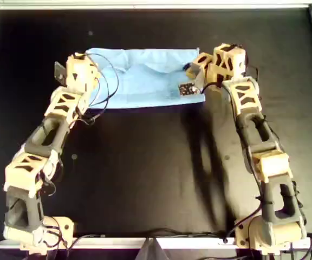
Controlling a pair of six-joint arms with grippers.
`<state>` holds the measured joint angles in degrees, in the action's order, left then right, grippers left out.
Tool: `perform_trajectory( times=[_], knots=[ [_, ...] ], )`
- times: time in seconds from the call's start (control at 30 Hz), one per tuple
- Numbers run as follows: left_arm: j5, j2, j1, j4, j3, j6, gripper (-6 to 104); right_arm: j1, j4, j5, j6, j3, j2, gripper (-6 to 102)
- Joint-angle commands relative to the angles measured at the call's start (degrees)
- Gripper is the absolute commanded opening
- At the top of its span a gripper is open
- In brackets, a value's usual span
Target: Fold a cloth
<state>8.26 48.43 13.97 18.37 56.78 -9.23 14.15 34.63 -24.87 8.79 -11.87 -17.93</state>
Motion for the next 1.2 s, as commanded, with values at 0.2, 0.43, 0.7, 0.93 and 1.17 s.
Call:
perform_trajectory(
  times=[0.2,0.43,0.7,0.93,1.17],
  knots=[
    [-0.35,-4.66,-1.05,-1.41,-12.48,-0.26,-1,-2.37,-0.35,0.26,0.35,15.73,5.01,-1],
    [-0.44,-6.59,-0.88,-1.41,-16.08,-0.26,-1,-4.13,-0.35,0.26,0.44,16.52,5.36,-1],
    [-0.53,-7.21,-0.79,-1.41,-16.26,-0.26,11,-4.04,-0.35,0.26,-0.35,16.52,6.50,13],
    [0.44,-8.61,-1.05,-1.32,-15.29,-0.26,50,-4.13,-0.26,0.09,0.44,16.61,6.68,55],
    [0.62,-9.67,-1.14,-1.14,-15.29,-0.18,71,-4.31,0.00,-0.70,-0.35,16.70,3.87,65]
  ],
)
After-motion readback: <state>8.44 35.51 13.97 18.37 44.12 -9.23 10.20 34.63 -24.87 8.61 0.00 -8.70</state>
